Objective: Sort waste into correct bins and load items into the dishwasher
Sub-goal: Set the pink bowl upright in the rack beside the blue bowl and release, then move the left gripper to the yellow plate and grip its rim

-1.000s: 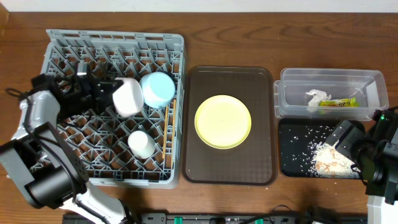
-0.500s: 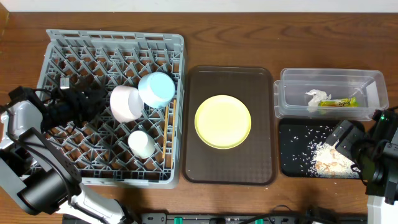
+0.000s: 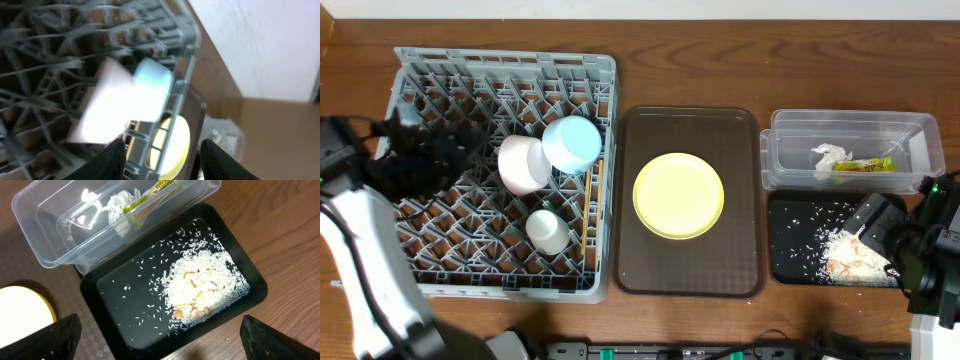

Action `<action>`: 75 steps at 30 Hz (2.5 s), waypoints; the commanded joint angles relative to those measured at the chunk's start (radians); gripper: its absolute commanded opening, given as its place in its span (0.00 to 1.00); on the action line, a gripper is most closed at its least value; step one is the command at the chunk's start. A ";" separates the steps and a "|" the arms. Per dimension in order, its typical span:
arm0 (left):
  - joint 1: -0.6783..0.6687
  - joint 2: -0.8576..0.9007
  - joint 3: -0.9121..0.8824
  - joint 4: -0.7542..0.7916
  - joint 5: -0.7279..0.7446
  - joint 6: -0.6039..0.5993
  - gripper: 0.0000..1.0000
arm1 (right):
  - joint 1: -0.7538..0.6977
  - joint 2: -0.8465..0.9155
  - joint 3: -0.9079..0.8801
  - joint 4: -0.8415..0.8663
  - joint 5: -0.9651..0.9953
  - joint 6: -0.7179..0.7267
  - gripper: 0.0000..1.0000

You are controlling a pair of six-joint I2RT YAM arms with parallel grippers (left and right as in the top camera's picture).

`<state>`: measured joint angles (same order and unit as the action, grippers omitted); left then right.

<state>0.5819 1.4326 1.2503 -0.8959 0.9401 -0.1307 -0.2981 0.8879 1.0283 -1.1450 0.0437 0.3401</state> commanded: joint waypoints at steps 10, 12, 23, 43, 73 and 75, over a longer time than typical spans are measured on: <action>-0.479 -0.023 0.017 0.014 -0.555 -0.052 0.27 | -0.003 -0.005 0.011 -0.001 0.005 0.007 0.99; -0.508 0.011 0.017 0.023 -0.600 -0.062 0.27 | -0.003 -0.005 0.011 -0.001 0.005 0.007 0.99; -0.520 0.172 0.017 0.053 -0.773 -0.066 0.28 | -0.003 -0.005 0.011 -0.001 0.005 0.007 0.99; -0.589 -0.030 0.074 -0.028 -0.594 -0.130 0.51 | -0.003 -0.005 0.011 -0.001 0.005 0.007 0.99; -1.335 0.397 0.010 0.237 -0.814 -0.311 0.08 | -0.003 -0.005 0.011 -0.001 0.005 0.007 0.99; -1.345 0.437 0.010 0.263 -0.814 -0.328 0.08 | -0.003 -0.005 0.011 -0.001 0.005 0.007 0.99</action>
<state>-0.7490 1.8076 1.2690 -0.6601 0.1886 -0.4080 -0.2981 0.8879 1.0283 -1.1450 0.0433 0.3401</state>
